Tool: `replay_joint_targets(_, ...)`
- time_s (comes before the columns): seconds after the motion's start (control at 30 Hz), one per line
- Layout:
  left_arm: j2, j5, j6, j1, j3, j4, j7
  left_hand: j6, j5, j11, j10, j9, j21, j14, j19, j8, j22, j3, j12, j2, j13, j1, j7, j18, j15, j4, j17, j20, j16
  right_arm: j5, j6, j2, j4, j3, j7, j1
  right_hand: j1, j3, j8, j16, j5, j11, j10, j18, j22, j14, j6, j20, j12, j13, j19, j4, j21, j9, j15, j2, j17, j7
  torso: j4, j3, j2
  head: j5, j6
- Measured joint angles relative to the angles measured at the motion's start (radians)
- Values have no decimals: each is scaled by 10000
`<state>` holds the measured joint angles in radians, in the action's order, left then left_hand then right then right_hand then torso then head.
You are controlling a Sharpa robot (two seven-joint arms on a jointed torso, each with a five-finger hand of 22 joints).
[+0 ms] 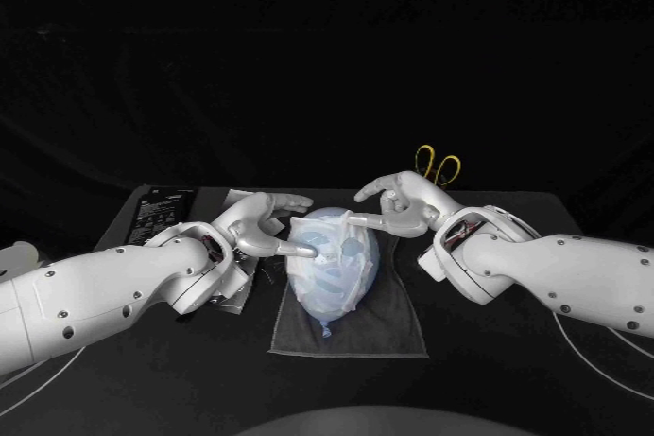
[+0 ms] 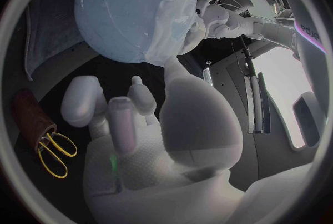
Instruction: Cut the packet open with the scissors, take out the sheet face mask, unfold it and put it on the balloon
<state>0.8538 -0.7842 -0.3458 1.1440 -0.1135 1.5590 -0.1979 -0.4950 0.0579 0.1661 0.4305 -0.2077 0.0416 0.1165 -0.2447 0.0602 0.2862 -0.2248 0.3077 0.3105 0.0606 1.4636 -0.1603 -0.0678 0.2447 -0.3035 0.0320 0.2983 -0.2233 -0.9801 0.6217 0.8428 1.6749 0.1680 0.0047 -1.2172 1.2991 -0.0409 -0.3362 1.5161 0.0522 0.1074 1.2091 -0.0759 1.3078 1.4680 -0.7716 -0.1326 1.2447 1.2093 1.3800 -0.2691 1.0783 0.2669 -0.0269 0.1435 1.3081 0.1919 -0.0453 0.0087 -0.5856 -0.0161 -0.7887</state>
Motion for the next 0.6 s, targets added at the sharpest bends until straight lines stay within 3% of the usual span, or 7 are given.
replay_joint_targets(0.27, -100, -92, 44, 0, 5, -86, 162, -114, 0, 0, 1, -62, 0, 71, 35, 39, -149, 0, 0, -9, -1, 250, -14, 0, -141, 0, 1, -35, 0, -89, -29, -80, 0, 0, -150, 53, 159, 203, -43, -22, 0, 0, 1, 2, -5, -1, 14, 0, 43, -14, 0, -68, -42, 23, 0, -79, -1, -13, 3, 9, 4, 21, -24)
replay_joint_targets(0.6, -282, -337, 294, 8, 13, -255, 417, -1047, 0, -204, 206, -388, -40, 392, 90, 348, -373, 147, -58, -40, 2, 413, -68, 1, -273, 5, 65, -17, -176, -134, -30, -72, 44, 2, -215, 64, 264, 285, -82, -39, 0, -1, 1, 5, 0, -2, 15, 0, 63, -14, 0, -97, -43, 38, -1, -184, -8, -15, 12, 14, 4, 46, -56)
